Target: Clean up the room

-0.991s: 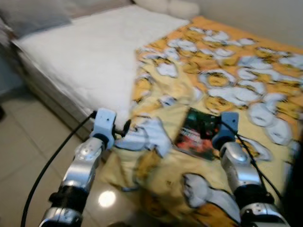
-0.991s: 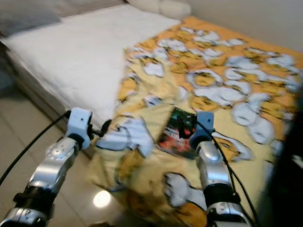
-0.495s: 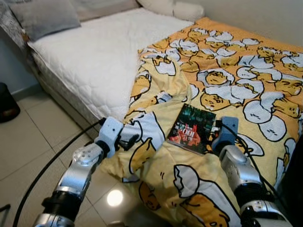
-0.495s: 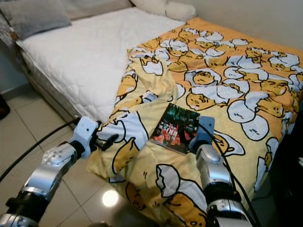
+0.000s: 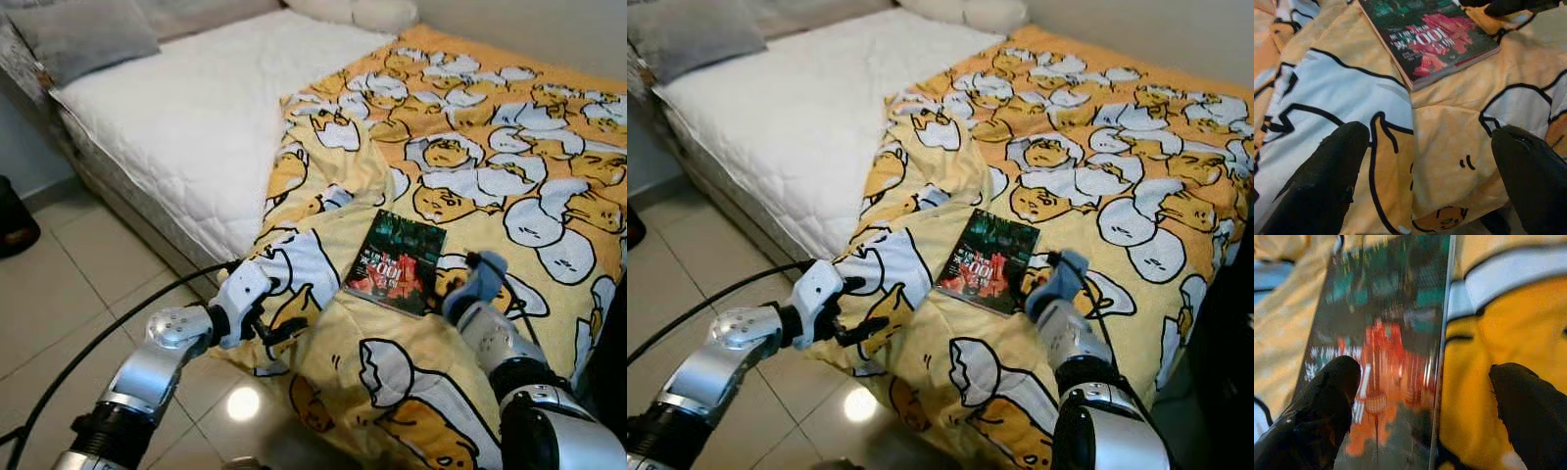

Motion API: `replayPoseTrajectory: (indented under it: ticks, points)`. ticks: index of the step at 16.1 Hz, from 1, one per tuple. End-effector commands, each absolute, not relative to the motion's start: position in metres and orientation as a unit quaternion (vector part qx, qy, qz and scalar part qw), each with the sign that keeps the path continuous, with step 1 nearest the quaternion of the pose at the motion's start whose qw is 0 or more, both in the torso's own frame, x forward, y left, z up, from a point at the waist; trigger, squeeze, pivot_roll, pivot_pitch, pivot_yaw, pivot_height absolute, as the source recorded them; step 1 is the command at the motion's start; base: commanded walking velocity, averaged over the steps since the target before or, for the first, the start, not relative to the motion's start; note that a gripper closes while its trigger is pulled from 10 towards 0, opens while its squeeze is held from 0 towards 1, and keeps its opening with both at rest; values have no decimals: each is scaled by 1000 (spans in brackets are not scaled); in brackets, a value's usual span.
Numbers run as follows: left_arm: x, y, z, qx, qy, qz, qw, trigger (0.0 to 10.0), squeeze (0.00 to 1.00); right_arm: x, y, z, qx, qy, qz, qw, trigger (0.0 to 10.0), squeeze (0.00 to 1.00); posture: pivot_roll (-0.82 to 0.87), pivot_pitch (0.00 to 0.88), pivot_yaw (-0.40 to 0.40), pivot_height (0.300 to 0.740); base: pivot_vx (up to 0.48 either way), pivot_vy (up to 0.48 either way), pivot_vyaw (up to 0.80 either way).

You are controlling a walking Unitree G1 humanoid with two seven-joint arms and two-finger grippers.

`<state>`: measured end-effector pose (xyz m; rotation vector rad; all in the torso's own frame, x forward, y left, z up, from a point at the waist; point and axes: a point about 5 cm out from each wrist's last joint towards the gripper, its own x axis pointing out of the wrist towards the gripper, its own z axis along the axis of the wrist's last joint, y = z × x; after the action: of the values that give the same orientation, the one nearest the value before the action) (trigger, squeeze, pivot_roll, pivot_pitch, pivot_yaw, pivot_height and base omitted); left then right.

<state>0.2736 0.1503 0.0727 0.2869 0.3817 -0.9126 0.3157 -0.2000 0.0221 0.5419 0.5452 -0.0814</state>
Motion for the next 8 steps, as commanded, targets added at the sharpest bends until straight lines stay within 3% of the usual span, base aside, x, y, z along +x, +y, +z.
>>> replayPoseTrajectory:
  ticks: [1,5,8]
  points:
    - [270,153,74,138,188,-442,866,10000,16,319,-198,25,289,268,-29,919,10000,0,47,0,11,740,0,0,0]
    - [267,154,74,138,196,-446,862,10000,16,322,-198,29,365,233,-23,901,10000,0,54,0,16,740,0,0,0]
    - [268,154,75,138,198,-445,862,10000,16,325,-199,33,362,220,-18,905,10000,0,53,0,16,740,0,0,0]
